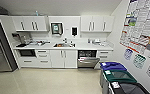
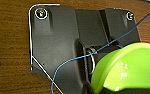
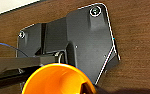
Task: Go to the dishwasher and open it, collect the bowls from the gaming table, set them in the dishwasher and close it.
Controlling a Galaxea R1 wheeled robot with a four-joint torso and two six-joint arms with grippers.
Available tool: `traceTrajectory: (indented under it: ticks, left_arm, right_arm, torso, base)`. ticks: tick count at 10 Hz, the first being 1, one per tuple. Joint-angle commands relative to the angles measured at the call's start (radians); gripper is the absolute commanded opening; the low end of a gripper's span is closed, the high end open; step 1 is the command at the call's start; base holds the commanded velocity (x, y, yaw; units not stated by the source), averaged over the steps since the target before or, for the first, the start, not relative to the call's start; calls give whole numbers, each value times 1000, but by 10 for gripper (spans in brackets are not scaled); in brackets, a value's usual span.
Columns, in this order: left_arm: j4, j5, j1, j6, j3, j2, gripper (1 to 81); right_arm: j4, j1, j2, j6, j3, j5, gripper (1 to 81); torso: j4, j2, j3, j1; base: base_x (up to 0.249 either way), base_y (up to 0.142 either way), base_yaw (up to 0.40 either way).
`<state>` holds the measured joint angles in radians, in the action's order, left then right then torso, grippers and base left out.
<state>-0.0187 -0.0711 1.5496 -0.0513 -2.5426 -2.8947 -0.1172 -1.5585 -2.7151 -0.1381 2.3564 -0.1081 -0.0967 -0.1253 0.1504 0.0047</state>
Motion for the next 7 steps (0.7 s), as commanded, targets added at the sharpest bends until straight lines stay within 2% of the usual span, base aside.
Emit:
traceTrajectory:
  ticks: [1,7]
  left_arm:
    - [-3,53,-42,4,2,8,10]
    - [-4,53,-44,4,-1,8,10]
  right_arm:
    - [-16,44,22,5,-13,45,10]
    - [-18,45,22,5,-17,47,10]
  torso:
    - [0,0,0,0]
    - [0,0,0,-1]
  base:
    - [228,0,0]
    - [188,0,0]
